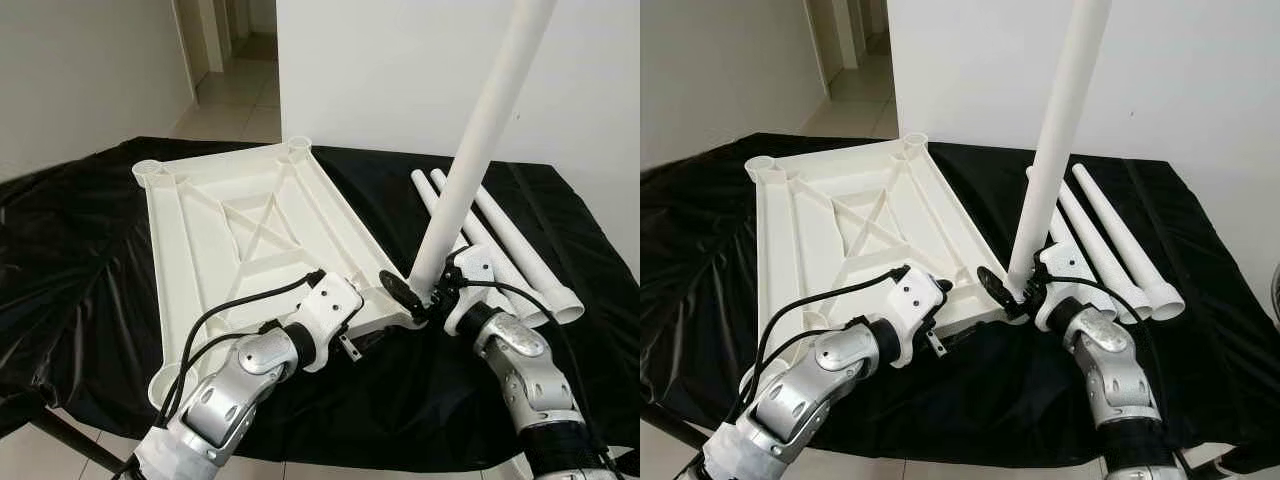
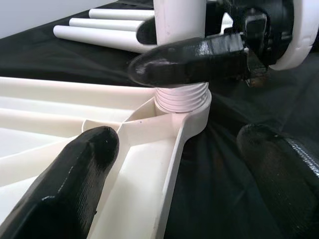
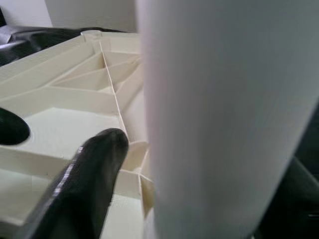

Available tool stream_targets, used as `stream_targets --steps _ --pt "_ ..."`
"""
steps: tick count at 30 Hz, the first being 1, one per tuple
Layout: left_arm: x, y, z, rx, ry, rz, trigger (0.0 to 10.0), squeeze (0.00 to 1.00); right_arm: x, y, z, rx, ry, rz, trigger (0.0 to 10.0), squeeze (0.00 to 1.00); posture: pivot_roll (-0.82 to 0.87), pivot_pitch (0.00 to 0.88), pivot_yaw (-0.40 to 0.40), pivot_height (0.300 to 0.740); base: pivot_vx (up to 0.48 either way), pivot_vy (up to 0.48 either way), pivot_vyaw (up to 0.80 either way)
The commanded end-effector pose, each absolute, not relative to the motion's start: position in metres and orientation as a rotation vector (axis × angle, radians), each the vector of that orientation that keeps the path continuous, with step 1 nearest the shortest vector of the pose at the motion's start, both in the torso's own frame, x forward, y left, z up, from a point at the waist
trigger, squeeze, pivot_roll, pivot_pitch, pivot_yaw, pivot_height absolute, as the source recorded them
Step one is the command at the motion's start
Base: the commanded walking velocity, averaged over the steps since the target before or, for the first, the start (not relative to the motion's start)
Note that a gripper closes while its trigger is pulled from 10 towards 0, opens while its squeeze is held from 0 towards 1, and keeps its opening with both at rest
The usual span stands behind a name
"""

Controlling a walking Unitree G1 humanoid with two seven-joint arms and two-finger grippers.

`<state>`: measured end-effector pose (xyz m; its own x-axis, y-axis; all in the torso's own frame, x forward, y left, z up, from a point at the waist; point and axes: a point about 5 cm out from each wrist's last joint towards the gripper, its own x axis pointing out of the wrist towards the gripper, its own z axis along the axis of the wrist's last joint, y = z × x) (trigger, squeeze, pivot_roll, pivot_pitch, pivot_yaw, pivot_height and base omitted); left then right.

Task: Building children table

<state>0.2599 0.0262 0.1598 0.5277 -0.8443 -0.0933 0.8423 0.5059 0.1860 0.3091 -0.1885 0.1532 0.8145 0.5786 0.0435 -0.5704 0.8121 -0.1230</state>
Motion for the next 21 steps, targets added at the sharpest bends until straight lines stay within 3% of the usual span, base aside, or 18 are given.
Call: stream_targets --steps 1,10,14,21 --pt "0.255 0.024 0.159 0.215 0.004 -1.075 10.0 0.00 0.308 -0.186 0.145 -0.109 -0.047 0.647 0.0 0.00 0.00 0.033 0.018 0.740 0.000 0.000 0.00" --pt "0.255 0.024 0.158 0.217 0.007 -1.078 10.0 0.00 0.308 -0.188 0.141 -0.088 -0.029 0.647 0.0 0.00 0.00 0.034 0.020 0.740 0.000 0.000 0.00" --pt "0.256 0.025 0.157 0.220 0.010 -1.076 10.0 0.00 0.311 -0.188 0.137 -0.083 -0.013 0.541 0.0 0.00 0.00 0.034 0.016 0.740 0.000 0.000 0.00" --pt "0.264 0.031 0.145 0.204 0.049 -1.007 10.0 0.00 0.301 -0.161 0.124 0.017 -0.020 0.375 0.0 0.00 -0.01 0.021 0.017 0.740 0.000 0.000 0.00"
